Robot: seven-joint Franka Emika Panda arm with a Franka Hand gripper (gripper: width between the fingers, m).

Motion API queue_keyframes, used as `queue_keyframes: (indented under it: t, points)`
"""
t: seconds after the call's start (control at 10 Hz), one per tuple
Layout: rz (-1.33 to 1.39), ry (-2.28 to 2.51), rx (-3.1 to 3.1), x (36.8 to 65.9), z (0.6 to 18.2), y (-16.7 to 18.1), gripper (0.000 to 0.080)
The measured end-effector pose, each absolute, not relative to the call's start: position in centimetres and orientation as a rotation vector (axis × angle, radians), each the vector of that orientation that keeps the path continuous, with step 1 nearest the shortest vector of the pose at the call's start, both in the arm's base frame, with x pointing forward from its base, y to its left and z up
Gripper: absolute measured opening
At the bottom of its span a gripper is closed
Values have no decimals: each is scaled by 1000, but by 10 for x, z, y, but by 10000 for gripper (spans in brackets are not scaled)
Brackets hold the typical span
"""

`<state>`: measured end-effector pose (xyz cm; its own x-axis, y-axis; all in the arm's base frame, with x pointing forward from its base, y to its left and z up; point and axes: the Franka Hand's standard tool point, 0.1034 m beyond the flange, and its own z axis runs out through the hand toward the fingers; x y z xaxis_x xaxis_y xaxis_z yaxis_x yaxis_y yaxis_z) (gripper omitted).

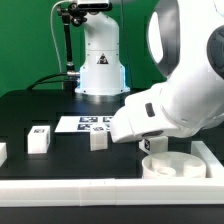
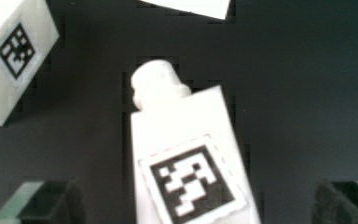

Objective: Assemble stool

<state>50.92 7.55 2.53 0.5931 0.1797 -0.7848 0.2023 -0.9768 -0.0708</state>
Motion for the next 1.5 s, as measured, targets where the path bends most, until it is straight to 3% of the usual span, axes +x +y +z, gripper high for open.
queue_keyframes:
  t: [1.0, 1.1, 1.2, 1.3, 1.5]
  points:
    - [-1353, 368, 2797, 510, 5, 81, 649]
    - [-1359, 374, 2793, 508, 4, 83, 537]
    - [-1361, 376, 2791, 507, 4, 84, 537]
    - [-1363, 376, 2789, 507, 4, 84, 362]
    - [-1364, 378, 2790, 506, 4, 84, 324]
